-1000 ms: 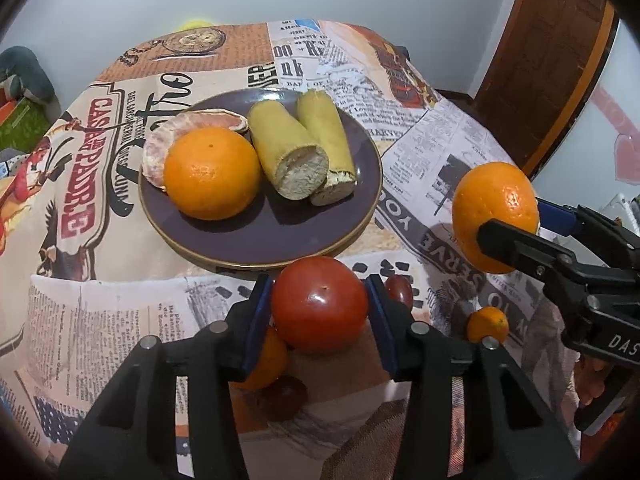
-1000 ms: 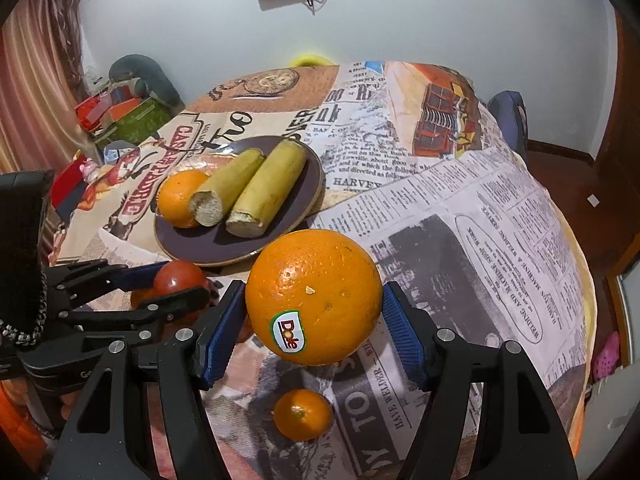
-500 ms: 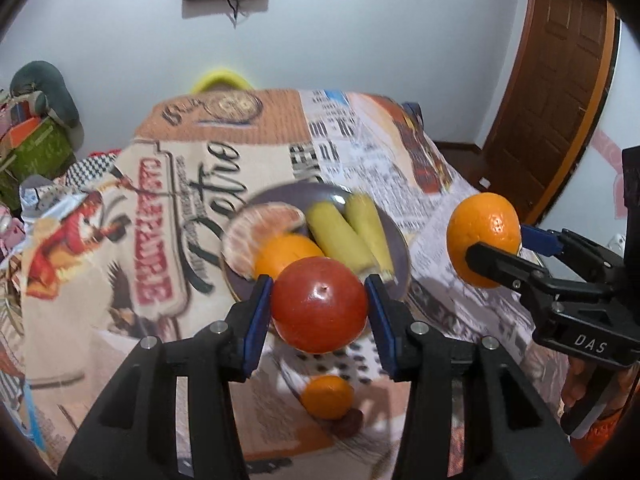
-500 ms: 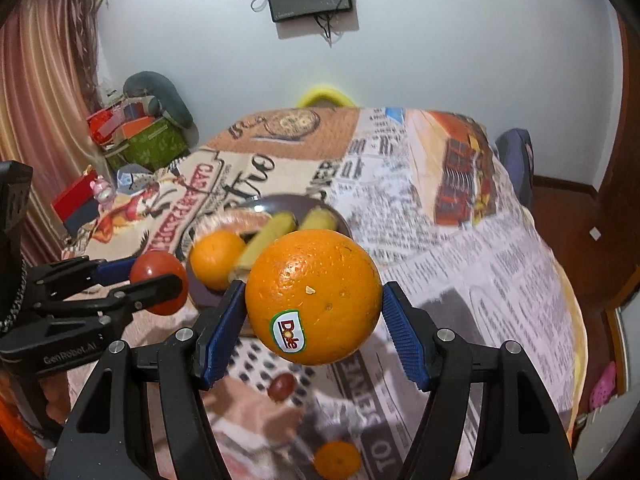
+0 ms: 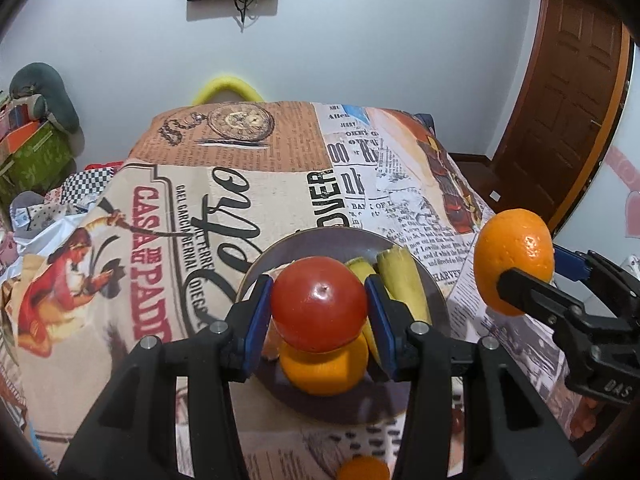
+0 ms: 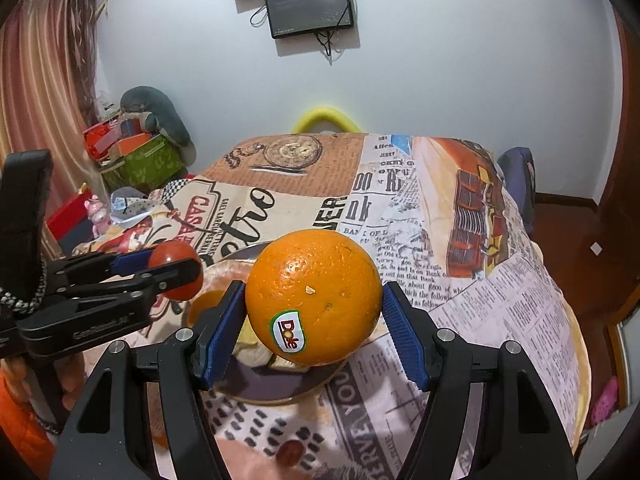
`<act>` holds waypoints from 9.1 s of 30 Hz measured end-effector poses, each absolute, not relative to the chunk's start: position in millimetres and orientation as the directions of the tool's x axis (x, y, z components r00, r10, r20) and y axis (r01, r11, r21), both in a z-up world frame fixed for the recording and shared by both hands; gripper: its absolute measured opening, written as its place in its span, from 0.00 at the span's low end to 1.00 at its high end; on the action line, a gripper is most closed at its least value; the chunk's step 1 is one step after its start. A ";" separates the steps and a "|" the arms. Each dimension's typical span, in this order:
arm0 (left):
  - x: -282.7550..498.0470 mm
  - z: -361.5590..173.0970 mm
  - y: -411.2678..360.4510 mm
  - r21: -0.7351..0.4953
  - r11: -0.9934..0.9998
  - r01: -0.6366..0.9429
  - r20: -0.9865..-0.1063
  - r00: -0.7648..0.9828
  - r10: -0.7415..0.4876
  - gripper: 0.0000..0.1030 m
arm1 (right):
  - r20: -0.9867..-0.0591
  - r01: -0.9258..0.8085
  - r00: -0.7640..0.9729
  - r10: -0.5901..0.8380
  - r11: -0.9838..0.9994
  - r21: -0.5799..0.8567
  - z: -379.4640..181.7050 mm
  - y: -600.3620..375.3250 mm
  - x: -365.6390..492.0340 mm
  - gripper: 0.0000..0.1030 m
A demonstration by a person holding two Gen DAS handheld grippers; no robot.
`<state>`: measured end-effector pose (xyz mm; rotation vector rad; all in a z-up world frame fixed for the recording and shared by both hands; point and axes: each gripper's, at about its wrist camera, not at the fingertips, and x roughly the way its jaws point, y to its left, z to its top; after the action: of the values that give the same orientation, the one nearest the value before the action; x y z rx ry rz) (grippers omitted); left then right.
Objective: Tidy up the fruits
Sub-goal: 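Carry the tomato onto the plate with the left tool while the right tool places the orange, then open both tools and lift them away from the plate, then grasp a small mandarin with the right tool while the left tool grasps the other mandarin, then carry the mandarin to the plate with the left tool while the right tool carries its mandarin, then open the left tool over the plate while the right tool releases its mandarin, then move both open tools back from the plate toward the red grapes, then grasp a red grape with the left tool while the right tool grasps another grape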
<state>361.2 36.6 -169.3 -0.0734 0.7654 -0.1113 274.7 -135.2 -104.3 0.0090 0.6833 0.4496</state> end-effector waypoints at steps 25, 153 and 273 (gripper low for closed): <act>366.5 -168.8 72.1 -0.104 0.994 0.028 -0.664 0.742 -0.090 0.51 | -0.639 -0.423 0.650 0.412 0.894 0.147 -113.3 -107.2 301.6 0.63; 272.4 -174.1 28.5 -0.123 0.988 0.097 -0.705 0.692 -0.156 0.36 | -0.697 -0.441 0.577 0.426 0.881 0.174 -136.3 -137.4 212.1 0.31; 229.7 -248.1 2.5 -0.152 0.983 0.100 -0.824 0.537 -0.182 0.17 | -0.781 -0.439 0.510 0.361 0.890 0.125 -173.2 -140.6 168.6 0.44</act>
<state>229.7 2.5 -248.1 -0.0897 0.9897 -0.1678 168.6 -140.6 -173.2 -0.0924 0.9170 0.4824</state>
